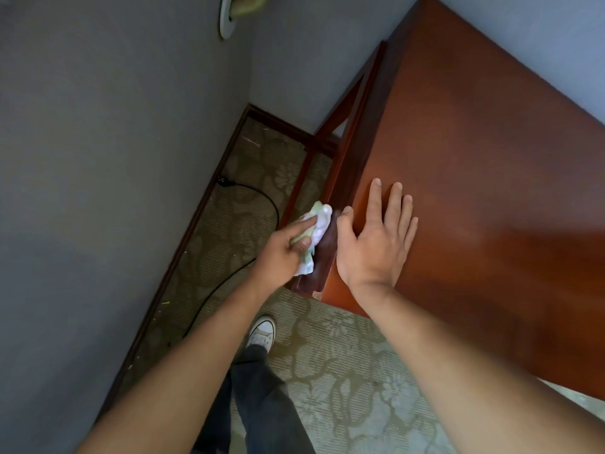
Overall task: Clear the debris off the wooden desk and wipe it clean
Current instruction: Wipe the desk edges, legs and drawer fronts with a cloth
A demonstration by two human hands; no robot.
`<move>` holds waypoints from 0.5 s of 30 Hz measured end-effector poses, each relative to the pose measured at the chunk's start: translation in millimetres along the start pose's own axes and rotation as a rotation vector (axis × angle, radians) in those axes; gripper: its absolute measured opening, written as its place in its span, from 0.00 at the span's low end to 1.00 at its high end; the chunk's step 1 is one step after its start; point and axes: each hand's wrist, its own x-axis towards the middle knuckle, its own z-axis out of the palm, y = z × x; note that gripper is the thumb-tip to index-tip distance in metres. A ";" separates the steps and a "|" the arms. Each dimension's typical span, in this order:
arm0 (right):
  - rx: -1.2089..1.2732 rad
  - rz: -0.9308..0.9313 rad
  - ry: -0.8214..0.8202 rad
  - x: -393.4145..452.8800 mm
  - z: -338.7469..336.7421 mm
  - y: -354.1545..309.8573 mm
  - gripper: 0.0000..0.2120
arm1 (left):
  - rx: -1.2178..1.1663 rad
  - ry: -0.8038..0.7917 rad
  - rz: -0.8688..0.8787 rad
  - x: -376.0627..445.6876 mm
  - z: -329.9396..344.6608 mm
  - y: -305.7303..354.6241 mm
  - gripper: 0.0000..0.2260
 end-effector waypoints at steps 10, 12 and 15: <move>-0.021 -0.001 -0.004 -1.4 0.9 -0.3 0.33 | 0.003 0.068 -0.257 -15.6 4.5 -4.0 0.18; -0.024 -0.009 0.002 -2.0 0.6 0.4 0.33 | -0.059 0.057 -0.209 3.4 4.0 8.2 0.18; -0.027 -0.008 0.005 -0.7 2.3 0.1 0.33 | 0.011 0.039 -0.074 2.9 6.2 -0.6 0.19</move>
